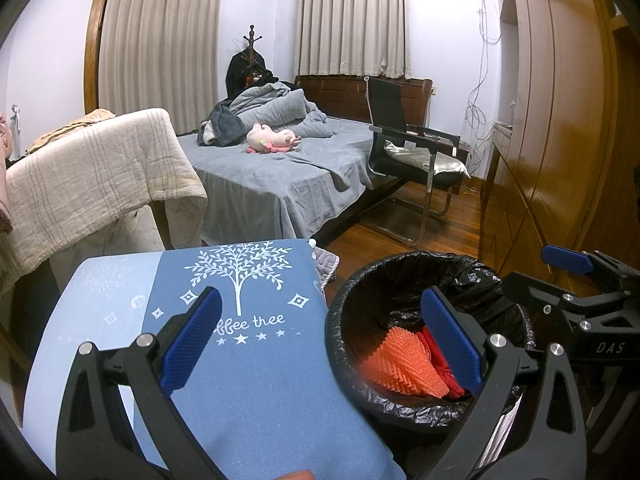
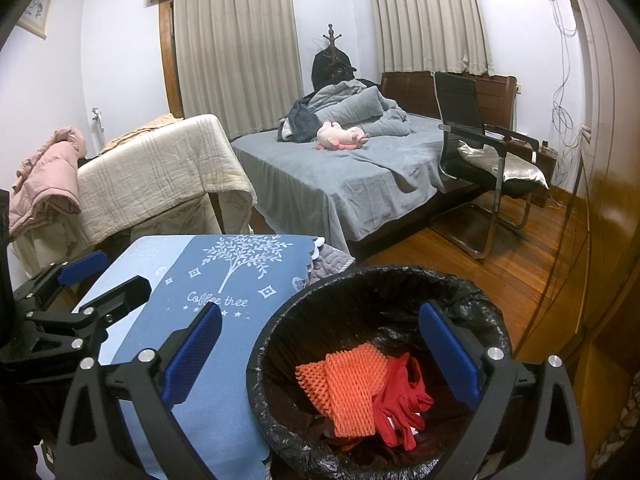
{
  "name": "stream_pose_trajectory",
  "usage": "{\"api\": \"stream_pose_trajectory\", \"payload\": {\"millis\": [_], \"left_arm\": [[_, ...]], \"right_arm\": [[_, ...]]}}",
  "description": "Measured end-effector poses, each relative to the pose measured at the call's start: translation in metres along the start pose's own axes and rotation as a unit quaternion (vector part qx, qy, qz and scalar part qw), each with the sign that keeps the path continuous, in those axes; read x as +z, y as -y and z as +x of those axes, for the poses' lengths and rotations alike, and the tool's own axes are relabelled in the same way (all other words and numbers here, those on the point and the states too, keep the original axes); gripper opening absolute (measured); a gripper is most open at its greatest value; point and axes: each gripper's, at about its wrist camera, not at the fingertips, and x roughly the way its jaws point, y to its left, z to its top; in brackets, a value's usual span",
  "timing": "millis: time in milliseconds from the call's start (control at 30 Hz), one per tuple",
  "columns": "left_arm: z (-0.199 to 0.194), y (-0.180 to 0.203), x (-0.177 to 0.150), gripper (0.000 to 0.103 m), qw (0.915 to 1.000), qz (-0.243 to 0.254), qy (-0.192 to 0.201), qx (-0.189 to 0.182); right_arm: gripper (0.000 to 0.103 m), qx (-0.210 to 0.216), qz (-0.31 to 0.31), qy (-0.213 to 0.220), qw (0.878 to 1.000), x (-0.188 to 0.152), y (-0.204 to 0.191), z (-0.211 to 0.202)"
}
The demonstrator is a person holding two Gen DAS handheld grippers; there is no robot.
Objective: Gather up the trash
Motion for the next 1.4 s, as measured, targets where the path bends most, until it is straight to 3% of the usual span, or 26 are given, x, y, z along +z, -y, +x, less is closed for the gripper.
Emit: {"api": "stream_pose_trajectory", "payload": {"millis": [1400], "left_arm": [[-0.0017,-0.0046,-0.0025,0.097,1.0,-0.002,-0.003,0.001]], "right_arm": [[0.097,-0.001,-0.001,-0.001,1.0,0.0001,-0.0025,0.0007]]}}
